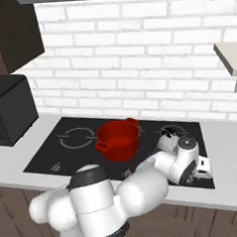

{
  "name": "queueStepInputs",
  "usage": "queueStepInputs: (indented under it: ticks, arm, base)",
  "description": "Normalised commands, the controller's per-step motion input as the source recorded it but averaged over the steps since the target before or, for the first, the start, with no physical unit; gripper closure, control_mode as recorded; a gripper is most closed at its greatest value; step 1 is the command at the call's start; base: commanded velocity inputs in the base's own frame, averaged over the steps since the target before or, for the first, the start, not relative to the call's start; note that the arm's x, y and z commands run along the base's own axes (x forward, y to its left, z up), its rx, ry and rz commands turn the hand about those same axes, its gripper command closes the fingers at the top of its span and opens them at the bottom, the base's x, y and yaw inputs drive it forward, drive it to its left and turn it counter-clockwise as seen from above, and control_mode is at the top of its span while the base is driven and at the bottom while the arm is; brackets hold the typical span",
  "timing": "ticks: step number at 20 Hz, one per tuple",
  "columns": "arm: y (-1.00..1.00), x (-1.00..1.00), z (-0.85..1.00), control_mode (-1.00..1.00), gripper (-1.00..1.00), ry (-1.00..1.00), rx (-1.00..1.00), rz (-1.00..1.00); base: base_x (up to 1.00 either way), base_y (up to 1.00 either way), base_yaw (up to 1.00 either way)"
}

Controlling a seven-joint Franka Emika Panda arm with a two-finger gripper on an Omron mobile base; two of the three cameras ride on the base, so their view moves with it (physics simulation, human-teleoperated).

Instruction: Pick the kettle from the counter and place it on a stove burner. Then turn the burner on.

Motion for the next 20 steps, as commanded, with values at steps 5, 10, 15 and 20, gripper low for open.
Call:
queueStepInputs:
  ticks: [5,10,15,20]
  arm:
    - [-0.08,0.0,-0.04,-1.0,-1.0,0.0,-0.01,0.0]
    - [0.0,0.0,-0.21,-1.0,-1.0,0.0,-0.04,0.0]
    - [0.0,0.0,-0.04,-1.0,1.0,0.0,-0.01,0.0]
    - [0.0,0.0,0.0,-1.0,1.0,0.0,0.0,0.0]
  base:
    - [0.0,0.0,0.0]
    - [0.0,0.0,0.0]
    - [0.0,0.0,0.0]
    - [0.0,0.0,0.0]
